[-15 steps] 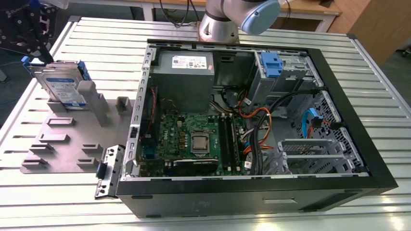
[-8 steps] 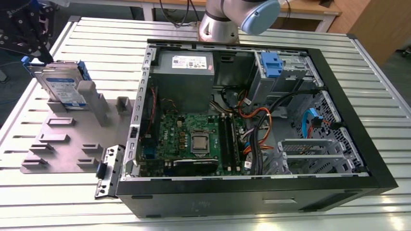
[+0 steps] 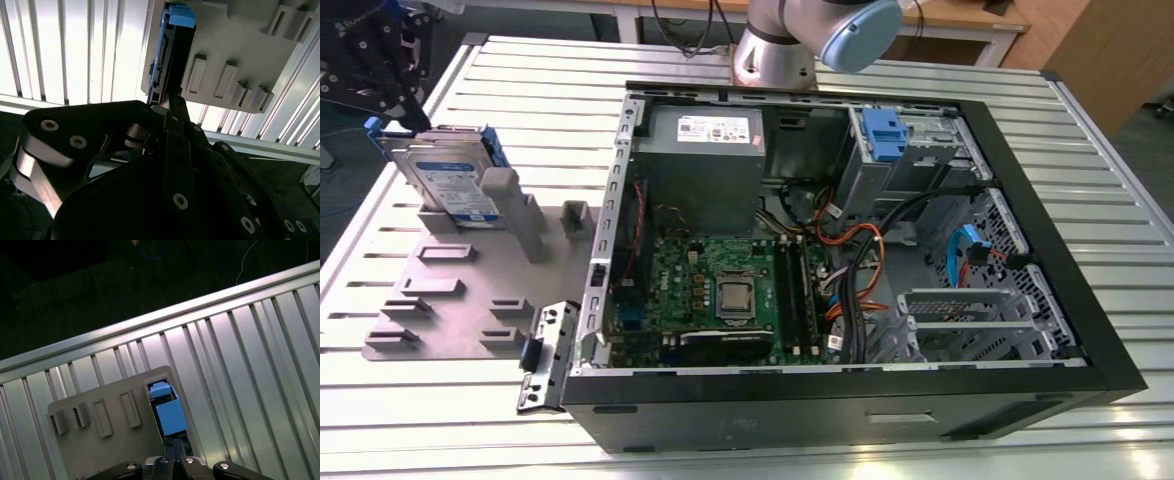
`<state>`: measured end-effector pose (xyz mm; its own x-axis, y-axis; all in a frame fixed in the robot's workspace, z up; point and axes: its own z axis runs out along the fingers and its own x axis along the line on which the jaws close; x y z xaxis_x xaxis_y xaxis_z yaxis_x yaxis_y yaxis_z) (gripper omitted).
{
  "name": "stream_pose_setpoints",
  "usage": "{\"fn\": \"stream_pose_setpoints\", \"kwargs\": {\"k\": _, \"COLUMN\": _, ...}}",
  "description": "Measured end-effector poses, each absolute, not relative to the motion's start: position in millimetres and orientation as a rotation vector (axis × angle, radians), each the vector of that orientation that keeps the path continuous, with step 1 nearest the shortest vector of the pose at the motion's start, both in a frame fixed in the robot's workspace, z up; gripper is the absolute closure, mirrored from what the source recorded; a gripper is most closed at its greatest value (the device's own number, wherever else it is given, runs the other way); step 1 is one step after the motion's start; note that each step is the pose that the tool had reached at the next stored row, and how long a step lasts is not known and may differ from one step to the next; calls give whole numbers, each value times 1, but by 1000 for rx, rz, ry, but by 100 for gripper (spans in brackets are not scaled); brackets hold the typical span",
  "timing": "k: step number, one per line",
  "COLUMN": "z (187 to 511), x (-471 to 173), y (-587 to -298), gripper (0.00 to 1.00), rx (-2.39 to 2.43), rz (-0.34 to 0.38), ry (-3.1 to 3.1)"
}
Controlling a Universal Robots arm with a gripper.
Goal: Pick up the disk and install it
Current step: 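Pick up the disk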
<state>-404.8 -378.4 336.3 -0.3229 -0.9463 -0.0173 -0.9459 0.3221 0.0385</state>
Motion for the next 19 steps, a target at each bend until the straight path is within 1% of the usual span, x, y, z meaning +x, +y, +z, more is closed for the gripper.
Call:
{"fn": "stream_pose_setpoints", "kwargs": {"k": 7, "z": 336, "x": -405, "y": -378, "gripper": 89, "rx": 1911, "rz": -66, "ry": -2481}}
{"fn": "stream_pose_setpoints", "kwargs": {"k": 12, "z": 336, "x": -405, "y": -378, "gripper": 89, "rx": 1946, "rz": -100, "ry": -2473}}
{"fn": "stream_pose_setpoints", "kwargs": {"k": 19, "z": 335, "x": -404, "y": -378, "gripper": 89, "rx": 2000, "rz": -101, "ry": -2429}}
